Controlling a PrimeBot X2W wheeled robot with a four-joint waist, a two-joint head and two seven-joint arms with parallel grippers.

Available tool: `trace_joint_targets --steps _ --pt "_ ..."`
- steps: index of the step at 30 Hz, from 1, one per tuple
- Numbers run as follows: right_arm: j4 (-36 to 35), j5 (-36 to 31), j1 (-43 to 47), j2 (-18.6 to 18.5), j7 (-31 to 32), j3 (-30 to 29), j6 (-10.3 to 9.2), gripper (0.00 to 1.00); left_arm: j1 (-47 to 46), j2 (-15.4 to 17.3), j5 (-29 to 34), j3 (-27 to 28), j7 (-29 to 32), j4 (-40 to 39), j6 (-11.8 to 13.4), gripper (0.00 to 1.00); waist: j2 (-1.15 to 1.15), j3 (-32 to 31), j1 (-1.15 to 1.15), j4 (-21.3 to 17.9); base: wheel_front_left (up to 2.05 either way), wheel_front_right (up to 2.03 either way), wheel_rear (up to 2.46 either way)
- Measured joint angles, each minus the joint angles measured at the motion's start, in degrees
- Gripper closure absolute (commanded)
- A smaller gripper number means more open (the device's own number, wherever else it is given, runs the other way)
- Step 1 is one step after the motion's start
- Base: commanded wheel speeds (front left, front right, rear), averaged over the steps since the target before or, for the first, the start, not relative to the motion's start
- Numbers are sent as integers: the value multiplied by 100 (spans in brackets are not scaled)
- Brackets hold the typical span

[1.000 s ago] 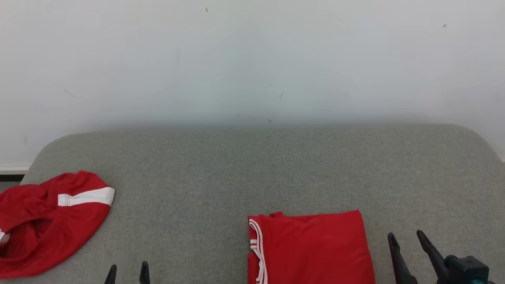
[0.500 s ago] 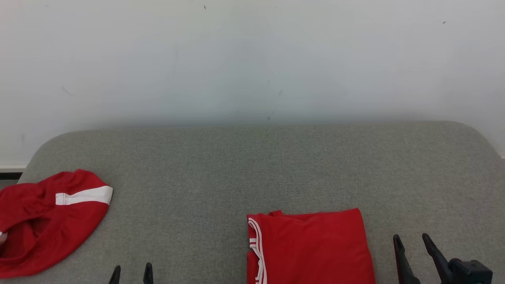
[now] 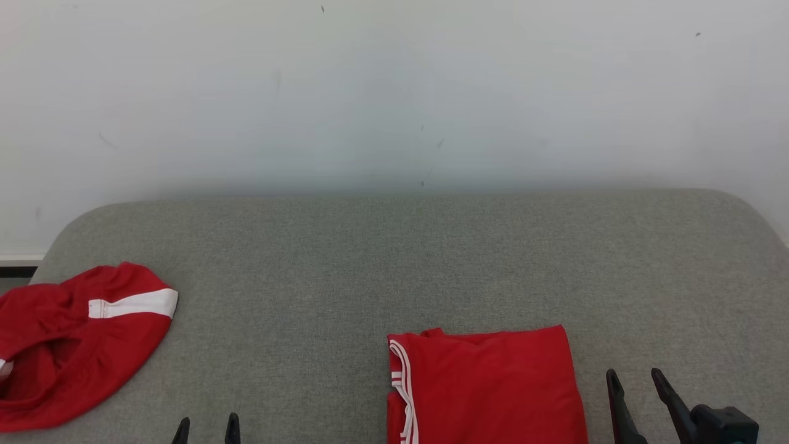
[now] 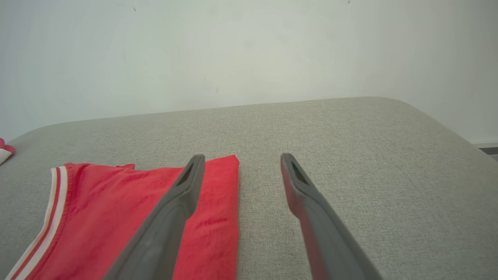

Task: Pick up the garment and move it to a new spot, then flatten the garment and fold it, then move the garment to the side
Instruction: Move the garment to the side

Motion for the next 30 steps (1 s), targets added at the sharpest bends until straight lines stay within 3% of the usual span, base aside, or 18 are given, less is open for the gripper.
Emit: trace_joint_targets --steps 14,22,27,30 --pt "-187 -48 -405 -87 438 -12 0 0 15 0 -12 5 0 4 -8 0 0 43 1 6 0 0 0" --pt "-197 198 -1315 -214 2218 -19 0 0 -32 0 -52 -70 0 -43 -8 0 0 182 1 55 0 0 0" --pt "103 138 -1512 -80 3672 -333 -1 0 -87 -2 -99 -186 0 -93 -8 0 0 306 1 165 0 0 0" --pt "203 80 -1525 66 4239 -490 -1 0 -93 -2 -130 -240 0 -109 -8 0 0 388 1 249 0 0 0"
